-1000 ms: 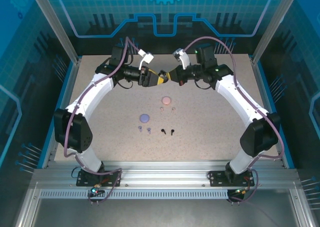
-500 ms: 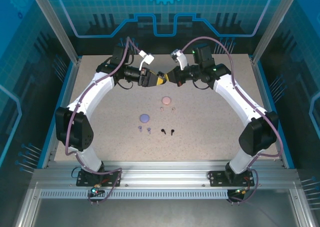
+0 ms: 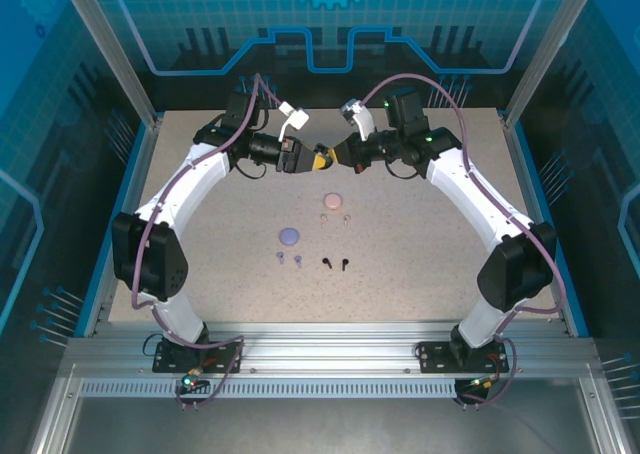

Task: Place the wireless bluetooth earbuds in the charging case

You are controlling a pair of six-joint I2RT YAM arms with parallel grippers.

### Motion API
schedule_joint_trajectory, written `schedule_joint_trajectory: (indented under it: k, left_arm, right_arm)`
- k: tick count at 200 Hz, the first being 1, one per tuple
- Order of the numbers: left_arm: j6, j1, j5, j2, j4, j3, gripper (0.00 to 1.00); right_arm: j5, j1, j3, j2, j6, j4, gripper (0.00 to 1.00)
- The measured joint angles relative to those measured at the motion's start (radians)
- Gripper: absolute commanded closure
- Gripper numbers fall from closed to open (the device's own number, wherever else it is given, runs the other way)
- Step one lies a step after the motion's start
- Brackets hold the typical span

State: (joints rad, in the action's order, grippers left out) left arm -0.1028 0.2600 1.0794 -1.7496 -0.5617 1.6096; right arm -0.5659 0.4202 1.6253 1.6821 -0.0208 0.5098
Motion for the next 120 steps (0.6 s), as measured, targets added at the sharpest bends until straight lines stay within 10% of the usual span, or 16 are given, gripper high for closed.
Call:
schedule_joint_trajectory:
  k: [30, 73, 120]
  left_arm:
    - [-0.003, 0.000, 0.001, 0.000, -0.007, 0.004, 0.82]
    - [0.024, 0.000, 0.005, 0.007, 0.035, -0.013, 0.95]
    - [0.158, -0.002, -0.061, 0.097, 0.279, -0.233, 1.00]
  right_arm:
    - [0.001, 0.000, 0.006, 0.002, 0.000, 0.005, 1.00]
    - [0.029, -0.002, 0.012, 0.001, -0.019, 0.002, 0.61]
    - [0.079, 0.008, -0.078, -0.107, -0.079, -0.006, 0.41]
